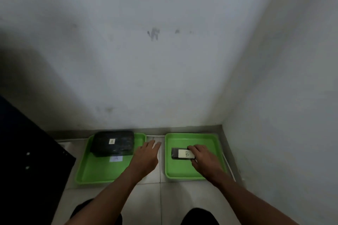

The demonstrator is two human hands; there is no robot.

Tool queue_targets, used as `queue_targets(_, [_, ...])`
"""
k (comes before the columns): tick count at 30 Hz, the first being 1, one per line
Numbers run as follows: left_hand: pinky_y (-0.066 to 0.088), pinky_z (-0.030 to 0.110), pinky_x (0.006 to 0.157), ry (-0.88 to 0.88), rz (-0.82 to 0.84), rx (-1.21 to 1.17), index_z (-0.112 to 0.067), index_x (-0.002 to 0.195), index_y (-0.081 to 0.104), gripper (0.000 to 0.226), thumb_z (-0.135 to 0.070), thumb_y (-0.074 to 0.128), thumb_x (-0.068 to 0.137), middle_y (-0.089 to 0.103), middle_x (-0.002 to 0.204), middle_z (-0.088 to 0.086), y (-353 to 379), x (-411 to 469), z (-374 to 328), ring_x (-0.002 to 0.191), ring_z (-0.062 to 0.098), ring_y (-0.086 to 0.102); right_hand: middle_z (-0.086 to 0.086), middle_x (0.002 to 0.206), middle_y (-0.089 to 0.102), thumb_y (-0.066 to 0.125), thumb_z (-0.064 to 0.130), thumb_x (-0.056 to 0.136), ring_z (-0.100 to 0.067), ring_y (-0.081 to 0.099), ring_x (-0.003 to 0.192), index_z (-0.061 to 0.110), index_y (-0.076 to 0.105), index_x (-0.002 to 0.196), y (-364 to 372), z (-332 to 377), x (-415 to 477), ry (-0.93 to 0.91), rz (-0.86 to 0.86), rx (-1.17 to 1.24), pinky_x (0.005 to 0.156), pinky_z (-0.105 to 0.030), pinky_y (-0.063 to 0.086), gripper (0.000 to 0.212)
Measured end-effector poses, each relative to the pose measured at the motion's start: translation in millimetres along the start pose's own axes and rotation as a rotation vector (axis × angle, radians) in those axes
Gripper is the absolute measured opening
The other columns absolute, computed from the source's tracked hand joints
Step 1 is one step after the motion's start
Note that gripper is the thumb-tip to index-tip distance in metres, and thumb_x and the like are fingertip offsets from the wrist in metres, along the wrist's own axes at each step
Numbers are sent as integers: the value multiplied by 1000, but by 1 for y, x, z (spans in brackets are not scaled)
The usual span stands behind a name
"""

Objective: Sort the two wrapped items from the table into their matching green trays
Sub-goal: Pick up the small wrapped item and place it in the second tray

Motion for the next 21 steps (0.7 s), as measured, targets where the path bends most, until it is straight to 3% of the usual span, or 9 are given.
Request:
queue_targets(4, [53,44,91,18,-22,-10,-13,144,42,63,-11,54,83,51,142,15,69,19,-3,123,35,53,1,131,55,55,23,91,-20,48,119,23,44,138,77,-24,14,0,-30,3,81,-37,54,48])
queue_targets(7, [51,43,94,4,-24,-16,-13,146,39,64,-11,52,83,48,144,14,99,27,-8,124,33,52,0,129,56,55,22,91,-21,49,118,23,46,137,111,-39,19,-6,-43,11,80,-38,54,47])
queue_targets(21, [50,42,93,-129,163,-111,-15,152,25,65,-14,47,91,36,152,12,186,115,-19,129,31,46,-1,127,61,57,21,89,-22,52,116,22,50,135,186,-131,99,52,86,42,87,-36,50,47])
Point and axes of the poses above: each hand's wrist, its own x-axis towards the middle knuckle, its own y-axis out of the palm, z = x × y, the point moved 5 cm from there along x, towards the middle knuckle
